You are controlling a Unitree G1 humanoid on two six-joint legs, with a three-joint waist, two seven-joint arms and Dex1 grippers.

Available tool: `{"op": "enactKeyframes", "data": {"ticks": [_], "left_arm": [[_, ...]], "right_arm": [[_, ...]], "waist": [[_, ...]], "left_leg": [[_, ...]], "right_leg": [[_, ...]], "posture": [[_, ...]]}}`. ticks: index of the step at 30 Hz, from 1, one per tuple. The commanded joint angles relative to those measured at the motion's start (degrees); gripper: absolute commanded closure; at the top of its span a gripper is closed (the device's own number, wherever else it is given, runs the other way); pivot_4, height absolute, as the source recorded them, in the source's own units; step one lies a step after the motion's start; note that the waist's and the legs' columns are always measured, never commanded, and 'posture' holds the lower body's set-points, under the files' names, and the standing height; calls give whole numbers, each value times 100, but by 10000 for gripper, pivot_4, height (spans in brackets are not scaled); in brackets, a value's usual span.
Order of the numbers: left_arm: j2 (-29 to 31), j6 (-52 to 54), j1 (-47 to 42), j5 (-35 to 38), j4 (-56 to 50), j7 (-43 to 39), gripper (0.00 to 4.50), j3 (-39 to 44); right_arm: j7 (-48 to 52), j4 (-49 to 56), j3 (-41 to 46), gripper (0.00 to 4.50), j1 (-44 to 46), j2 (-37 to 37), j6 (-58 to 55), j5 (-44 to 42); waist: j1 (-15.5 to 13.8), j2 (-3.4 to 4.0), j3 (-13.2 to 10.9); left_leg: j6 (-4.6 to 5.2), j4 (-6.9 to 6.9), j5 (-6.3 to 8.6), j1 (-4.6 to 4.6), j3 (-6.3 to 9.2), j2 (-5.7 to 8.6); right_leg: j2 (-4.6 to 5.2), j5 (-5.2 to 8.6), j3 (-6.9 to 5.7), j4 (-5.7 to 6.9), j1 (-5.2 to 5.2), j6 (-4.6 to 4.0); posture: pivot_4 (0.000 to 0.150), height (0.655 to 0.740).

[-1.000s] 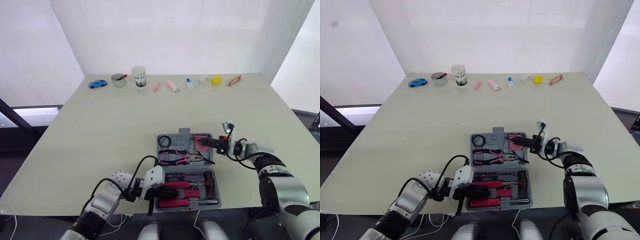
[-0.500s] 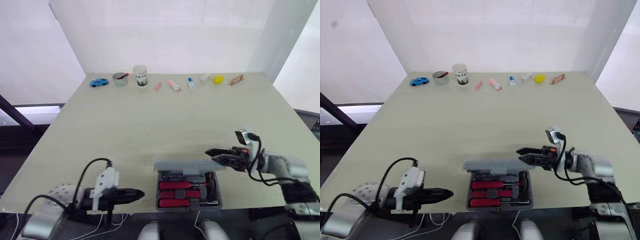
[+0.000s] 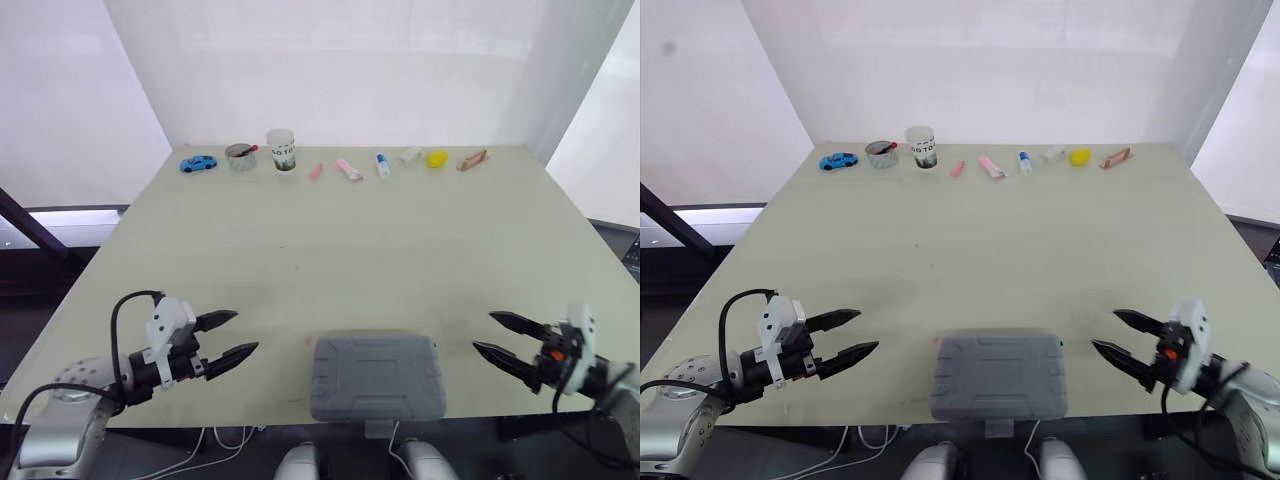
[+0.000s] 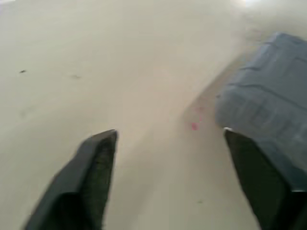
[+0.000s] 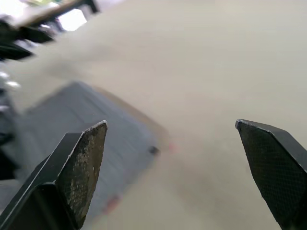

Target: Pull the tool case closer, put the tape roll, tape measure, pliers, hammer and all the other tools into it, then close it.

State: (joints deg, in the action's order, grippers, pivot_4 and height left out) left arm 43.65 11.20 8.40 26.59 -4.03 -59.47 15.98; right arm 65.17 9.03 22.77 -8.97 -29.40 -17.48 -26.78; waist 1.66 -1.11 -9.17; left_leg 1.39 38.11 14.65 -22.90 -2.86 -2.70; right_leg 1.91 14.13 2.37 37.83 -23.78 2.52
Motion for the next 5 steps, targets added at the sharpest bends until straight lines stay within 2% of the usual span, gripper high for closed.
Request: {"op": "enactKeyframes", "data": {"ticks": [1,5], "left_arm": [[39,-107,184,-91,-52,97,565,231],[10,-247,327,-184,-46,116,565,220]], "right_arm": [[-269,-63,501,0,-392,10,775,54],[-314,-333,598,0,-650,-80,1201,43]], "waist": [[12,0,0],[12,-2,-1]], "left_leg": [[0,0,0,2,0,-2],[0,-1,0,3,0,-20]], "right_leg": [[0,0,0,0,0,0],[1,1,0,0,0,-2]], "posture": [[1500,7400],[1500,7400]]}}
